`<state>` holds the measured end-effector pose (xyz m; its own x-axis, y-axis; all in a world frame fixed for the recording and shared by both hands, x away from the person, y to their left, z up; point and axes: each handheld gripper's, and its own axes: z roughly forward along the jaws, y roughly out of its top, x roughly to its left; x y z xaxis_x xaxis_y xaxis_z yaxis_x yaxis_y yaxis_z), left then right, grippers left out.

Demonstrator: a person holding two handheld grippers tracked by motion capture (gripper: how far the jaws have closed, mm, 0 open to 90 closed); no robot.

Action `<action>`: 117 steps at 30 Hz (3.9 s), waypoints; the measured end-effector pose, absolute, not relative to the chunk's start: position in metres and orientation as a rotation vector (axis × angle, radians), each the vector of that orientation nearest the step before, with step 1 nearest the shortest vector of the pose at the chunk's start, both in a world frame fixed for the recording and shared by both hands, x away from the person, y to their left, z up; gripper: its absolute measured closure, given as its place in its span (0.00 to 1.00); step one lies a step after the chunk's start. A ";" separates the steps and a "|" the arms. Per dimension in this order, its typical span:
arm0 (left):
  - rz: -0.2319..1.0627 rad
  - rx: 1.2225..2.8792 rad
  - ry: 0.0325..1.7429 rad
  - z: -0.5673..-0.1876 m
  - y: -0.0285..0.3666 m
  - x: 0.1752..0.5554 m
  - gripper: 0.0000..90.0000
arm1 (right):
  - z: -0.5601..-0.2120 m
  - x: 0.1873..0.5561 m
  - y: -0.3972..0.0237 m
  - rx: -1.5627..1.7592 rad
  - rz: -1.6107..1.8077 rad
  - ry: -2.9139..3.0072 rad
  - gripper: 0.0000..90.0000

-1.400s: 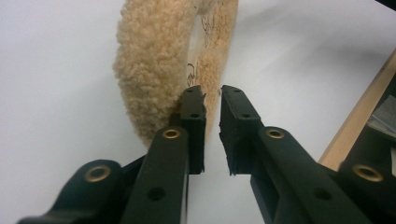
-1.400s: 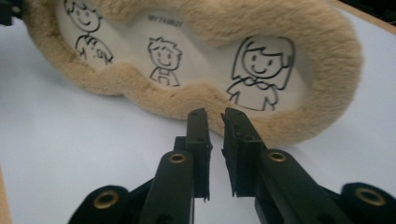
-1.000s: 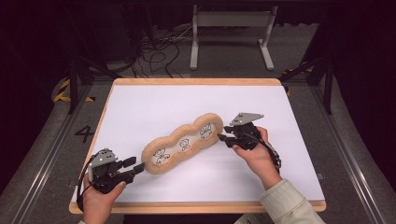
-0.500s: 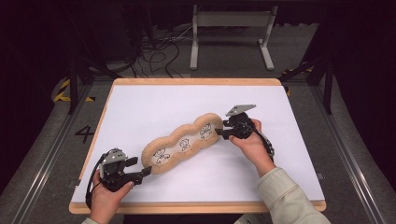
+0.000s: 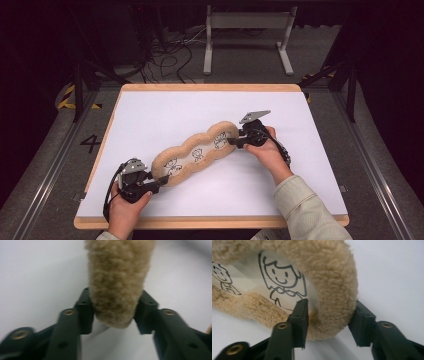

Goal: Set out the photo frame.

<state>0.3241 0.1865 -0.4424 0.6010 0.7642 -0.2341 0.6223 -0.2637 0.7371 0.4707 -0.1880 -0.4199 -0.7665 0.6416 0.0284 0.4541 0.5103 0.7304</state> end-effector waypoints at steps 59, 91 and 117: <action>0.082 1.935 0.938 -0.431 0.150 0.409 0.62 | -0.394 0.367 -0.268 1.204 1.110 2.280 0.71; 0.117 2.022 0.968 -0.435 0.142 0.400 0.38 | -0.406 0.369 -0.276 1.275 1.134 2.328 0.51; 0.309 1.958 0.986 -0.418 0.207 0.350 0.25 | -0.389 0.361 -0.299 1.030 1.186 2.328 0.37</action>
